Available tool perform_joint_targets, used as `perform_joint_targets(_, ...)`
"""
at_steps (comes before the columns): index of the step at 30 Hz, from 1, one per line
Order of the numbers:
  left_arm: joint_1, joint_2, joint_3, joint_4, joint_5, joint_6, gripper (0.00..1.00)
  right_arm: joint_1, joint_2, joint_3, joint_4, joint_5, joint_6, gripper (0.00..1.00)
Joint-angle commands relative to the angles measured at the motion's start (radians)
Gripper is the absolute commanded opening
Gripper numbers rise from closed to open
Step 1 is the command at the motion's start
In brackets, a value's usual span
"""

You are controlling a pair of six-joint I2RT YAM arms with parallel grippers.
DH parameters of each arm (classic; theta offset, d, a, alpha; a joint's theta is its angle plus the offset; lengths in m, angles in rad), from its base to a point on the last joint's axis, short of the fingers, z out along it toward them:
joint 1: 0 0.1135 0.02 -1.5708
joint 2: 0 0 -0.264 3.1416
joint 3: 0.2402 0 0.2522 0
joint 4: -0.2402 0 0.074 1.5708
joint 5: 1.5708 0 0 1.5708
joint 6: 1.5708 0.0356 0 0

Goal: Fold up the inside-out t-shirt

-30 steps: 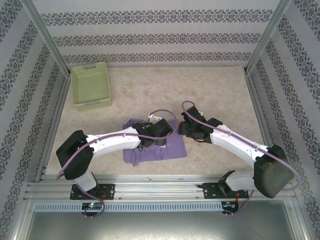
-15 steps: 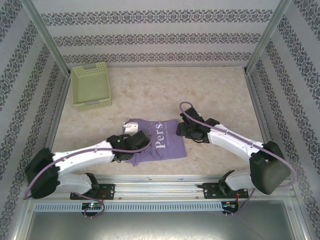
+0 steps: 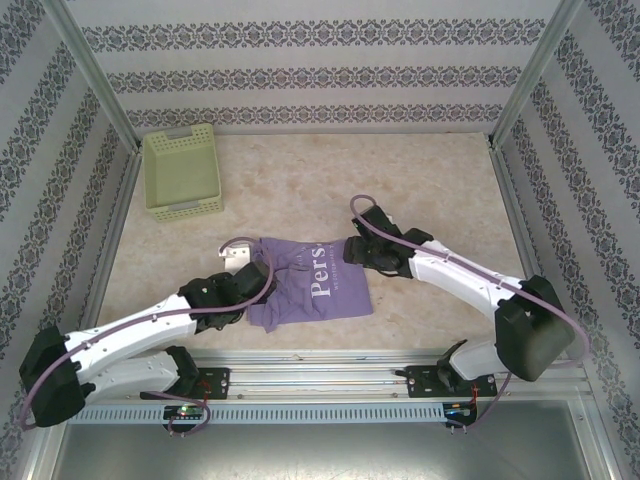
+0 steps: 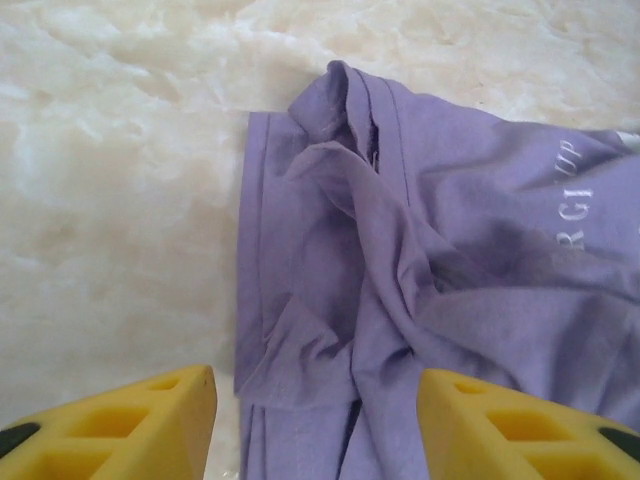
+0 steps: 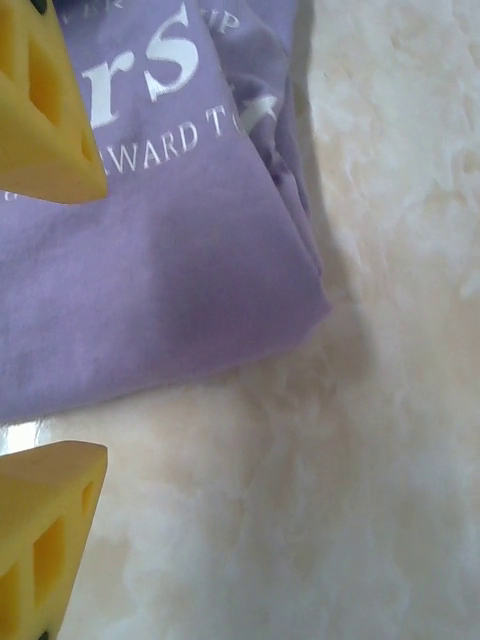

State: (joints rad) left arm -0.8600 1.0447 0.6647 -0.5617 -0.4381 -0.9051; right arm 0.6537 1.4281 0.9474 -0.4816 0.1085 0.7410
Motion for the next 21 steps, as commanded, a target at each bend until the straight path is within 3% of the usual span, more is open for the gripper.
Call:
perform_joint_targets(1, 0.054, 0.009, -0.063, 0.159, 0.141, 0.008, 0.55, 0.037, 0.076, 0.096, -0.011, -0.011, -0.076, 0.64)
perform_joint_targets(5, 0.085, 0.084, -0.121, 0.263, 0.216, -0.023, 0.53, 0.073, 0.207, 0.193, -0.032, -0.009, -0.119, 0.64)
perform_joint_targets(12, 0.212, 0.227, -0.171, 0.415, 0.346, 0.006, 0.36, 0.042, 0.370, 0.277, -0.116, -0.016, -0.119, 0.65)
perform_joint_targets(18, 0.301, 0.476, -0.006, 0.521, 0.480, 0.150, 0.29, 0.062, 0.244, 0.065, -0.020, -0.043, 0.004, 0.65)
perform_joint_targets(21, 0.320, 0.596, 0.072, 0.622, 0.545, 0.145, 0.29, 0.103, 0.148, -0.086, 0.093, -0.101, 0.134, 0.65)
